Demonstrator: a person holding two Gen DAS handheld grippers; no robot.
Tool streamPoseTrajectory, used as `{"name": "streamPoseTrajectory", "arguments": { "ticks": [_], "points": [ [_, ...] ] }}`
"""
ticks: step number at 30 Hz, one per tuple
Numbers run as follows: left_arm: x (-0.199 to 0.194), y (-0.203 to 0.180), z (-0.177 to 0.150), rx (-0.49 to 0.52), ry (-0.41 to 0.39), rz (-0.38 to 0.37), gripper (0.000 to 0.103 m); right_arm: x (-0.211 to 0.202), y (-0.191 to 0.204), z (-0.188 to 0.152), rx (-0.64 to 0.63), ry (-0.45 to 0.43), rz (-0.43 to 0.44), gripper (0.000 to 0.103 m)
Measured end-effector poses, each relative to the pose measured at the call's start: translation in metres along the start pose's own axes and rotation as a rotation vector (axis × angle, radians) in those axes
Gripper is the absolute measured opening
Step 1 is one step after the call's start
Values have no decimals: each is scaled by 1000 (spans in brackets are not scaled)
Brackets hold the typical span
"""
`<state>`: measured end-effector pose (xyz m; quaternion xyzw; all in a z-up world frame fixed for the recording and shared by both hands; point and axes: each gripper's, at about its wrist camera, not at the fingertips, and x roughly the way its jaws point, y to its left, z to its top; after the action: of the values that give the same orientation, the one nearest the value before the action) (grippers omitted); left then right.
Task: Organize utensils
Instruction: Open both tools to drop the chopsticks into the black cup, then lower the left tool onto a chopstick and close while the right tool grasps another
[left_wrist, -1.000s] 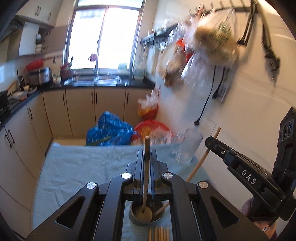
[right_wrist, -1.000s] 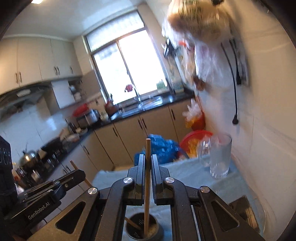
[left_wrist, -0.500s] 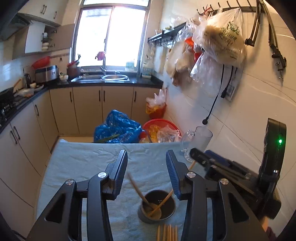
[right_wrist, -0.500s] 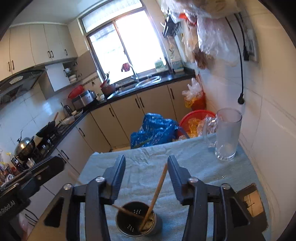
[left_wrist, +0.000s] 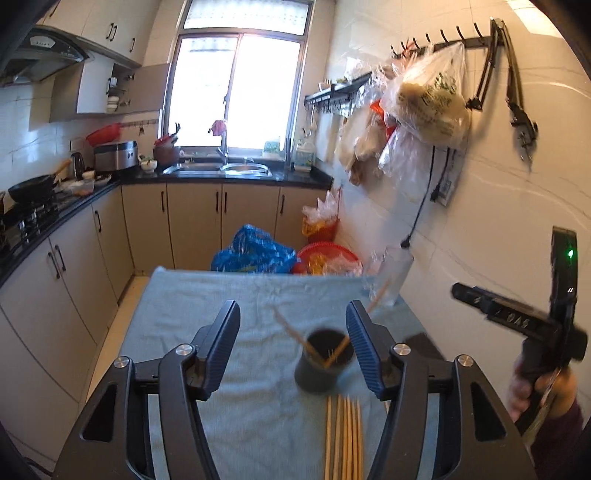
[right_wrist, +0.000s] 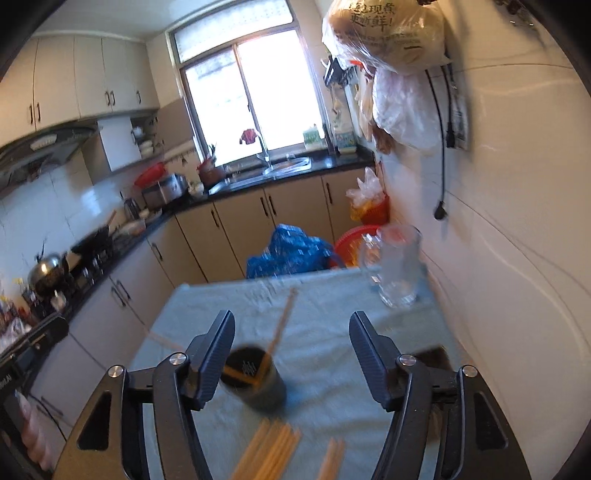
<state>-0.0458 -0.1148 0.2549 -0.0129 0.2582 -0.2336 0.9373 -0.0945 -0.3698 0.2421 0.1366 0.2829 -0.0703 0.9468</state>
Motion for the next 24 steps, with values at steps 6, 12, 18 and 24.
{"name": "streamPoseTrajectory", "arguments": {
  "ticks": [6,12,18,24],
  "points": [
    [14,7,-67,0,163,-17,60,-41,-36,-43,-66,133,-115,71],
    [57,-7,-125,37,329,-36,60,-69,-77,-76,-130,226,-266,80],
    [113,-31,-162,88,467,-68,38,-34,-91,-135,-49,346,-160,72],
    [160,-42,-171,112,526,-62,30,28,-76,-176,44,423,-7,50]
  ]
}}
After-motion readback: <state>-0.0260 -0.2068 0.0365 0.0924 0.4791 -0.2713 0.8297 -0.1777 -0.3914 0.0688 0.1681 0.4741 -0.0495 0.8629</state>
